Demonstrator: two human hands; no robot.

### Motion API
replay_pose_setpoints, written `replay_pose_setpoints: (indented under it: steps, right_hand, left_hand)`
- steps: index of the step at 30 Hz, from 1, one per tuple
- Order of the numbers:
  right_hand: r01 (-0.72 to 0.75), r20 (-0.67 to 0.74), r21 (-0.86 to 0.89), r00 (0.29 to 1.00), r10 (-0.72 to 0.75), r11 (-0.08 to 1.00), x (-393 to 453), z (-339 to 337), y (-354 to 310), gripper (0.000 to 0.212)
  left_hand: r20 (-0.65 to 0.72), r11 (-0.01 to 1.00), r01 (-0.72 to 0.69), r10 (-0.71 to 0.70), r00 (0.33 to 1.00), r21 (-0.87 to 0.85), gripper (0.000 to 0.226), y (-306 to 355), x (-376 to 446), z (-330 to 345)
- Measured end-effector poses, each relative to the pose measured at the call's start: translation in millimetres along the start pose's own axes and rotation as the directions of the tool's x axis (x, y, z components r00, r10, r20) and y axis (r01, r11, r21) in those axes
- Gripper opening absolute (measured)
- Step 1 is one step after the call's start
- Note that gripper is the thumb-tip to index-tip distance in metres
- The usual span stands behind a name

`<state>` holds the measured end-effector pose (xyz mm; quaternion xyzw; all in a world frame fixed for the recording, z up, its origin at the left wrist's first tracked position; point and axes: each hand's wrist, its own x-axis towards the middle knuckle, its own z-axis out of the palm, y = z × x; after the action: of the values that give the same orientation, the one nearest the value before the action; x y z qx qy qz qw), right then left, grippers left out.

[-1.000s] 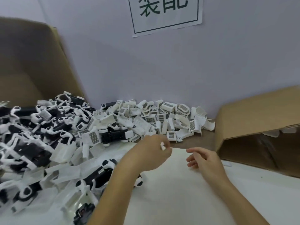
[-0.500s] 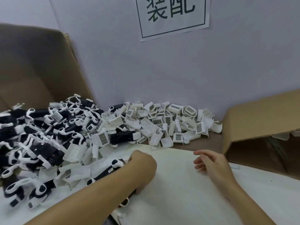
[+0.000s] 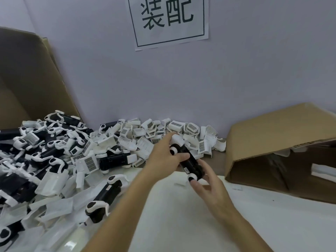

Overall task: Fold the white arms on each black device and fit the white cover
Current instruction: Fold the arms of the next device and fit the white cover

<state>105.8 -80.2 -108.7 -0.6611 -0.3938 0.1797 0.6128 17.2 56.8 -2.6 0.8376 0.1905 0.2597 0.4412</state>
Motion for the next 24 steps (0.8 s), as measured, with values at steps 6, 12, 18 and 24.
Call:
replay_pose_setpoints:
  steps: [6, 12, 18, 24]
  right_hand:
    - [0.058, -0.293, -0.024, 0.954, -0.062, 0.998, 10, -2, 8, 0.046]
    - [0.098, -0.418, 0.084, 0.907, -0.054, 0.992, 13, -2, 14, 0.049]
    - [0.087, -0.444, 0.042, 0.894, -0.059, 0.995, 15, 0, 14, 0.050]
    - [0.064, -0.428, -0.003, 0.902, -0.060, 0.998, 17, 1, 13, 0.054]
  left_hand:
    - [-0.228, 0.996, 0.001, -0.022, 0.973, -0.092, 0.054, -18, -6, 54]
    - [-0.349, 0.993, -0.084, 0.107, 0.931, 0.081, 0.047, -38, -10, 77]
    - [-0.223, 0.954, -0.078, 0.147, 0.964, 0.290, 0.037, -84, 0, 49]
    - [-0.322, 0.998, 0.032, -0.012, 0.947, 0.057, 0.052, -47, -3, 61]
